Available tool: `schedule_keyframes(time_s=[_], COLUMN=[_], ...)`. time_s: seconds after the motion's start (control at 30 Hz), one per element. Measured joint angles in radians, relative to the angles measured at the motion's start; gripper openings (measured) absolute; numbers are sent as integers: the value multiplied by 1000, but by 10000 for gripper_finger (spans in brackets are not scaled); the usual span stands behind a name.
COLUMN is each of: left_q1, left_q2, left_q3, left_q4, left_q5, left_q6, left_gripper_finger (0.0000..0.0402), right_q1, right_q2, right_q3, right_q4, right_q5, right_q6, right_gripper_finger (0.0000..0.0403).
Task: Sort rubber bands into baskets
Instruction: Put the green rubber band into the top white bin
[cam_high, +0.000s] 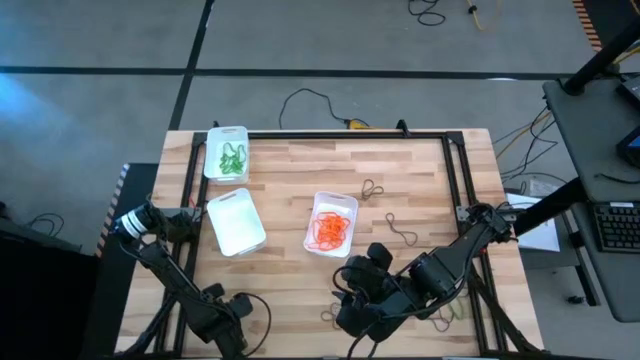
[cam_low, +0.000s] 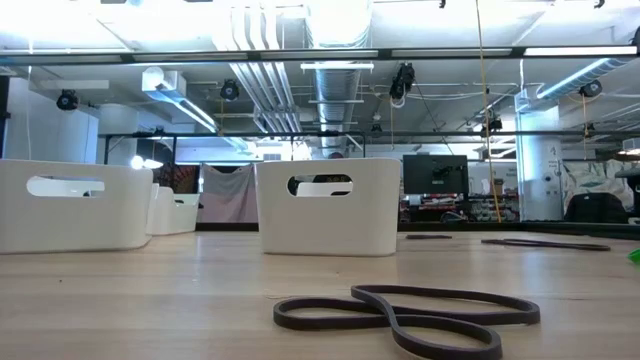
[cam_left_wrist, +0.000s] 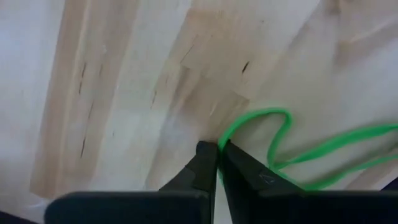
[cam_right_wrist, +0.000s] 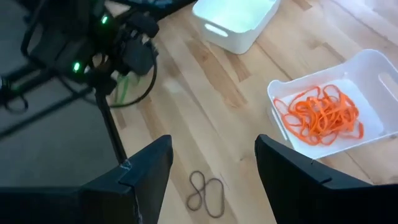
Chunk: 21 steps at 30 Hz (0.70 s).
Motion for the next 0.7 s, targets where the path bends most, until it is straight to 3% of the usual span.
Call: schedule_keyframes(time_s=[0.1,0.43,0.7], left_q1=[21,154,381], left_q2=[-20,-184,-360], left_q3=[9,122,209], left_q4=[-15,-250,-449], left_q5=[2,-138,-247], left_q6=[-7,-81,-32], left_gripper_finger=[2,0,0], right_q1=[12,78,131], right_q2=[0,-2,-14], right_q3=[10,14,14], right_q4=[0,-30,-133], right_q5=[-10,-8,-9], right_q6=[-99,-358,-361], right_gripper_finger=[221,221,221])
